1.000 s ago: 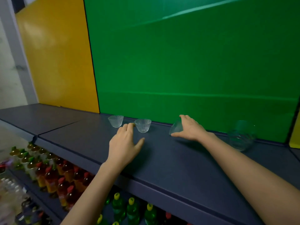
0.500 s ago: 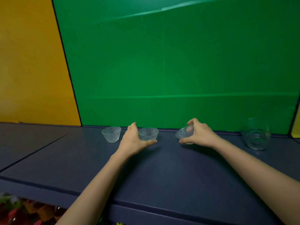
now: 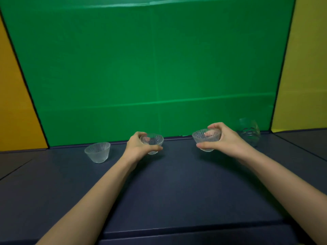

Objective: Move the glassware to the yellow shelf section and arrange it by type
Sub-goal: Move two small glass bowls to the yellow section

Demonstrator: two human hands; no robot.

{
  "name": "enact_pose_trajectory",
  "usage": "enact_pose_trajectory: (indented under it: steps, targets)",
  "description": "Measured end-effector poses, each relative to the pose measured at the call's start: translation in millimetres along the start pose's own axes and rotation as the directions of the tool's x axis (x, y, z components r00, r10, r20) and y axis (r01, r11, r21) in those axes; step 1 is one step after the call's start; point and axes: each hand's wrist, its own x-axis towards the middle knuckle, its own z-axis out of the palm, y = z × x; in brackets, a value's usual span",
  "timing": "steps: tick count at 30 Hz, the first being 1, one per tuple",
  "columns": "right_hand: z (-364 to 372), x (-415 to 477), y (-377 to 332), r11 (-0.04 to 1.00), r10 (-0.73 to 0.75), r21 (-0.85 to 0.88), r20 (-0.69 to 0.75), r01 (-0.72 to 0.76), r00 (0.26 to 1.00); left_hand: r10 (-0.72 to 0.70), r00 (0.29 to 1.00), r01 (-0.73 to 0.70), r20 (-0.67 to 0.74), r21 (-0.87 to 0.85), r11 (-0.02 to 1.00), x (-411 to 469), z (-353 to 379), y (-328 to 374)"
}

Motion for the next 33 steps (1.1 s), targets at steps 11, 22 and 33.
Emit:
enact_pose_trajectory:
  steps: [11,22,33]
  targets:
    - [-111,-67,29,1.000,0.029,0.007,-0.219,-0.028,0.975,0.275,0.923,-0.233,0.267,-0.178,0.956,-49,83,89]
    - [-276,-187,102,0.981,0.135,-0.070,-0.433,-0.183,0.891,0.427,0.786,-0.316,0.447,-0.304,0.899,-144,251,190]
    - [-419,-279,184,0.947,0.160,-0.149,-0.554,-0.286,0.817,0.482,0.735,-0.279,0.478,-0.434,0.856,-243,415,266]
